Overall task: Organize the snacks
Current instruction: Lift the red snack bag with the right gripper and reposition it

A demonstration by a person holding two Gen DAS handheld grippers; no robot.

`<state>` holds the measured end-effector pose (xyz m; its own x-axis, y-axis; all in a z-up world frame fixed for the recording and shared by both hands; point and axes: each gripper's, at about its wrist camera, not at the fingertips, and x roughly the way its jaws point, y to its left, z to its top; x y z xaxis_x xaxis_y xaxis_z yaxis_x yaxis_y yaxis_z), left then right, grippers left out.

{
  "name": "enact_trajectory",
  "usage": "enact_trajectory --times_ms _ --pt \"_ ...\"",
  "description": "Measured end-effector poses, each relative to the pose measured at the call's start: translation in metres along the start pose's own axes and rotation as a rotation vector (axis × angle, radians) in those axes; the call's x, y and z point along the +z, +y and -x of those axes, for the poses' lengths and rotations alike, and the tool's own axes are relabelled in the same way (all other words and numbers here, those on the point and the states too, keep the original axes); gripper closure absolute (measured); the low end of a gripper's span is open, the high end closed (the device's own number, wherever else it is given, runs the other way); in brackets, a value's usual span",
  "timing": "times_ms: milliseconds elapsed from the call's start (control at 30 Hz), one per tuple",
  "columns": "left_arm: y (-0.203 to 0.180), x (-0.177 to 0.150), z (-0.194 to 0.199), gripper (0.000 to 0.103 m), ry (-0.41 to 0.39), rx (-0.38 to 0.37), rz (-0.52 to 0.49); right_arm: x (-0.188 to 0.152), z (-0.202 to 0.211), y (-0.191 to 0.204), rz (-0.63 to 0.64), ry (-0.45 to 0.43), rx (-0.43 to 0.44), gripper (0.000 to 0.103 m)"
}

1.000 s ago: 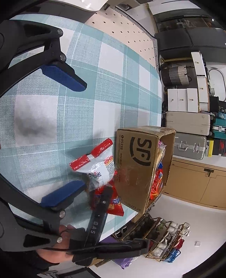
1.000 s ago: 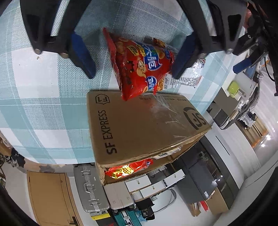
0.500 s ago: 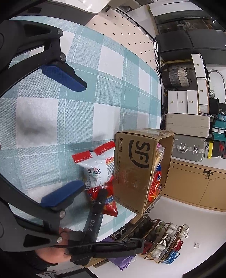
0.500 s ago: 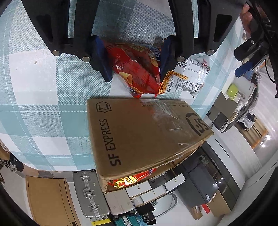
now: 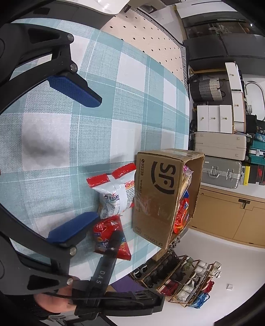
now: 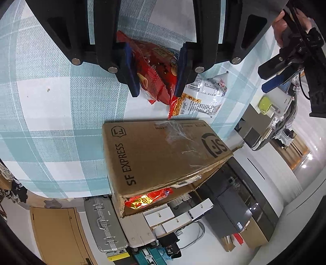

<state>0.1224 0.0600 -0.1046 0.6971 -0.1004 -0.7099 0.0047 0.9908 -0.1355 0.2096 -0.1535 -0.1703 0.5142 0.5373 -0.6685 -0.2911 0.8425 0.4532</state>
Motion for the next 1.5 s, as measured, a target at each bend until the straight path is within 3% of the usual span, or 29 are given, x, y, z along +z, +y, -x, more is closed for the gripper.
enact_trajectory --times_ms 633,1233,1500 --pt "-0.007 -0.007 0.005 0.001 0.014 -0.005 -0.006 -0.036 0.062 0.013 0.018 -0.061 0.049 0.082" --pt "-0.019 -0.004 -0.004 0.001 0.035 -0.003 -0.048 -0.07 0.132 0.018 0.0 -0.143 0.084 0.084" --pt "-0.026 0.003 -0.02 0.001 0.064 -0.022 -0.051 -0.077 0.139 0.016 -0.019 -0.134 0.092 0.085"
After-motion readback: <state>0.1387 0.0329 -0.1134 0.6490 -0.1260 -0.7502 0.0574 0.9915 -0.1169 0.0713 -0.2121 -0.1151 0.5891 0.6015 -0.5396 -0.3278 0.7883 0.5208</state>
